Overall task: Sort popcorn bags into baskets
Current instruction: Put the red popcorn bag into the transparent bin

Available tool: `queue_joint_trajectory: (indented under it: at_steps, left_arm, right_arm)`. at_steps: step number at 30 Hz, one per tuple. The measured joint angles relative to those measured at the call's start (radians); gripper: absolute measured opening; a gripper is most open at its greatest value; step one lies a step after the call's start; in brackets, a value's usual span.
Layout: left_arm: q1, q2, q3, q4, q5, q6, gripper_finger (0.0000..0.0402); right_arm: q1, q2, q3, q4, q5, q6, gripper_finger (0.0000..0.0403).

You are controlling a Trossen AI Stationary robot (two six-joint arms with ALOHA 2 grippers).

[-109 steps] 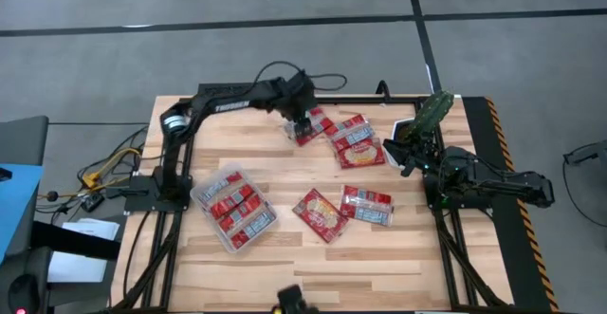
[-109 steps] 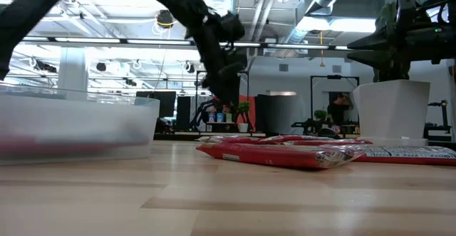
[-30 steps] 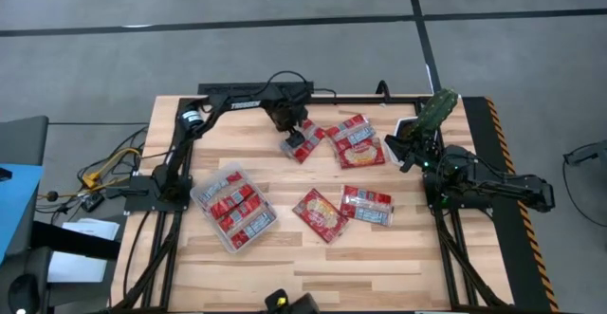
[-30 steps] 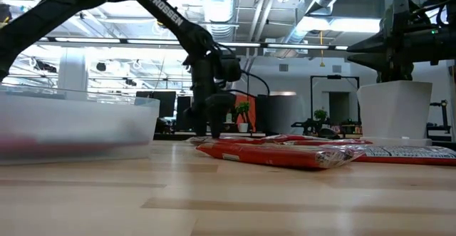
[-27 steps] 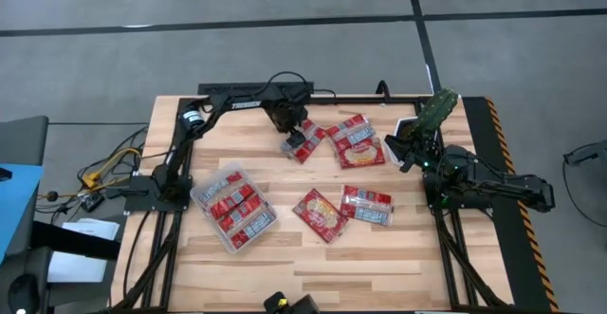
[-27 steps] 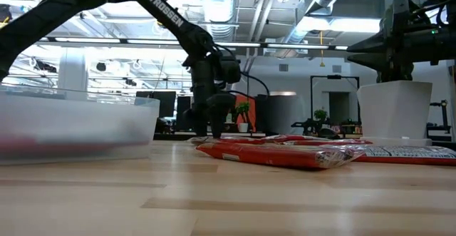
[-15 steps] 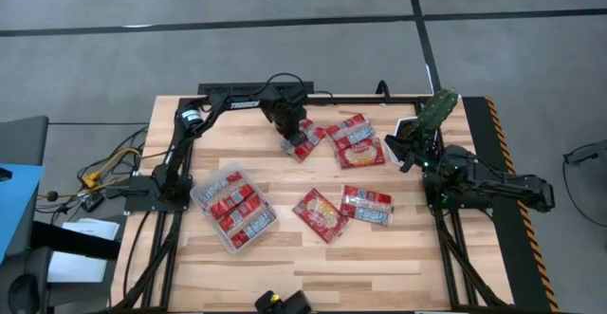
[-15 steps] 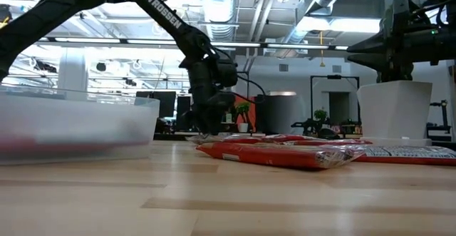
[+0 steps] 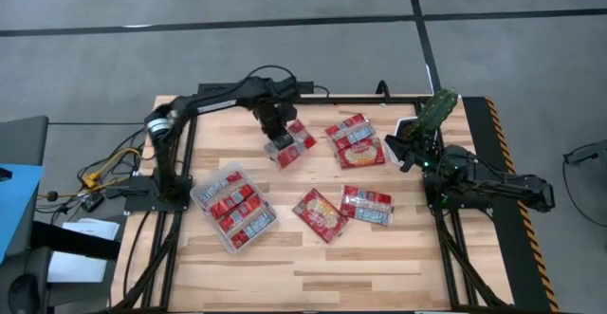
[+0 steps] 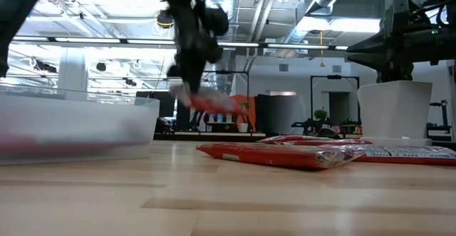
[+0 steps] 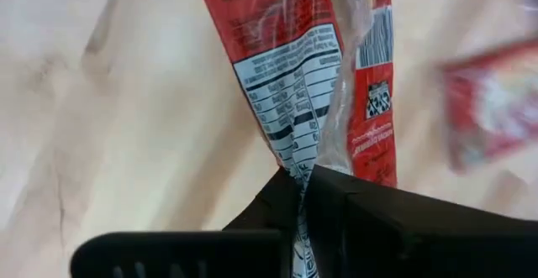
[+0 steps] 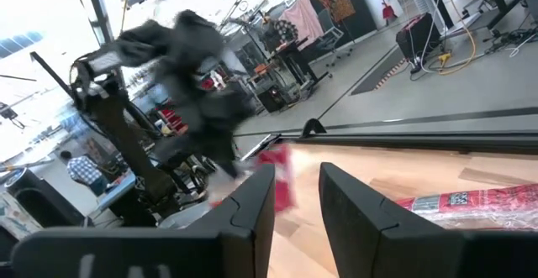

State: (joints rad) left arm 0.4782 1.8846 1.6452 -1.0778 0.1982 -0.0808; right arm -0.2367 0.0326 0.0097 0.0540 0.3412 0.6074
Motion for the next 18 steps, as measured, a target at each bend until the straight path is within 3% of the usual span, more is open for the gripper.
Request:
queue_joint_trajectory:
  at_steps: [8, 18]
  left_arm:
    - [-0.190, -0.282, -0.046, -0.150, -0.021, -0.146, 0.0000]
    - [-0.486, -0.754, -0.567, 0.030, -0.143, -0.599, 0.0000]
  right_arm:
    - [0.000, 0.000, 0.000, 0.000, 0.000, -0.002, 0.0120]
    - [0.000, 0.000, 0.000, 0.000, 0.000, -0.003, 0.0122]
